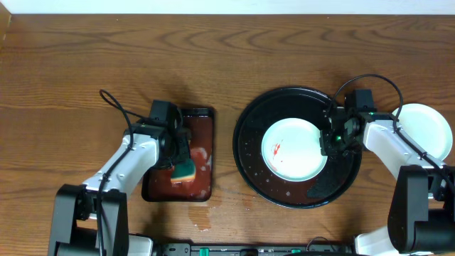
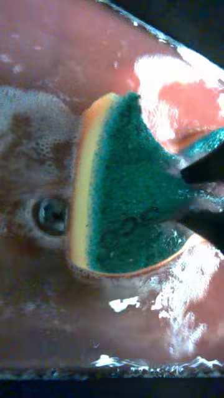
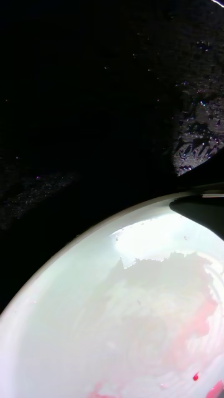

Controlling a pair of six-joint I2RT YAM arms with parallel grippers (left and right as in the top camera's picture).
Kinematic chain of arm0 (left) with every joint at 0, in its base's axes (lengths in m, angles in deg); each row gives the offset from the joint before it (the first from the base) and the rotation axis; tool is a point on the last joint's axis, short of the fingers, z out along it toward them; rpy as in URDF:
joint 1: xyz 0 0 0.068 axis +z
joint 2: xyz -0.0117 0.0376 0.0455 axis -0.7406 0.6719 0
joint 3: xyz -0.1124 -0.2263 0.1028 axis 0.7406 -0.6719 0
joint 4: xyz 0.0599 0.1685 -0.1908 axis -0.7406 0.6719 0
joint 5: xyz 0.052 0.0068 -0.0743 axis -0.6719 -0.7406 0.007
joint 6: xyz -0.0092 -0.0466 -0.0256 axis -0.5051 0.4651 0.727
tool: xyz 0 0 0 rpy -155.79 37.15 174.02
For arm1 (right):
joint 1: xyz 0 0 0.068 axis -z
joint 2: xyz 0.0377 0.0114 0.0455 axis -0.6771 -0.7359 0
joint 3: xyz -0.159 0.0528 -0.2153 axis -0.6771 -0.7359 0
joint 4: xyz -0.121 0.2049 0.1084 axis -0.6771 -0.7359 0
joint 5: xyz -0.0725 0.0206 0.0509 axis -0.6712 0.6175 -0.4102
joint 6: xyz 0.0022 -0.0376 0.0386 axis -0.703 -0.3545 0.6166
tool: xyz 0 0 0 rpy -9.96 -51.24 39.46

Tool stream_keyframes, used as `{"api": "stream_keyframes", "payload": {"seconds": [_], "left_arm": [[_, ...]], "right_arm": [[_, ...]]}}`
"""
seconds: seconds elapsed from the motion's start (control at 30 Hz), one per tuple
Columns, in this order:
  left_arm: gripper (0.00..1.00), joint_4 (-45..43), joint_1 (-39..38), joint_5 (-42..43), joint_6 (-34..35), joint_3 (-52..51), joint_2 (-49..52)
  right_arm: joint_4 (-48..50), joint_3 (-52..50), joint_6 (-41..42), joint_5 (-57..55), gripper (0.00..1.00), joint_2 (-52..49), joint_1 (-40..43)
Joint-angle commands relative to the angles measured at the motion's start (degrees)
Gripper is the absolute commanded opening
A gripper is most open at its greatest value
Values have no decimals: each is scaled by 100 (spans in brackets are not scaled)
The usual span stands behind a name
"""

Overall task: Clean dirty plates on tray and stack at the side
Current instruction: 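Lift the sponge with the left gripper and carry it onto the plate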

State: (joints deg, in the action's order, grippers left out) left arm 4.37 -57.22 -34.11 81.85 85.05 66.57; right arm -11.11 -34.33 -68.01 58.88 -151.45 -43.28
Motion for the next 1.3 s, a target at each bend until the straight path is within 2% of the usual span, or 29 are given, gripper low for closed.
{"api": "stream_keyframes", "payload": {"seconds": [0.0, 0.13, 0.37, 0.5, 0.7, 0.97, 1.07, 1.27], "left_arm": [[7, -46, -13, 79, 50, -245, 190], [8, 564, -13, 79, 50, 219, 164], [8, 2205, -85, 87, -304, 2144, 157], [7, 2599, -374, 105, -361, 3027, 157], [7, 1996, -1176, 863, -280, 3268, 199], [7, 981, -2568, 872, 470, 3206, 789], [7, 671, -2839, 870, 608, 3206, 1032], [7, 179, -3082, 951, 1134, 3206, 1572]], "right_arm": [[-22, -20, 61, 46, 1, -94, -83], [-26, -20, 61, 48, 1, -94, -85], [-13, -20, 61, 50, 1, -94, -90], [2, -20, 61, 96, 1, -94, -90], [15, -20, 61, 109, 1, -94, -90], [-2, -20, 199, 186, 1, -94, -188], [33, -61, 732, -173, 1, -109, -190], [57, -153, 739, -144, 1, -111, -201]]}}
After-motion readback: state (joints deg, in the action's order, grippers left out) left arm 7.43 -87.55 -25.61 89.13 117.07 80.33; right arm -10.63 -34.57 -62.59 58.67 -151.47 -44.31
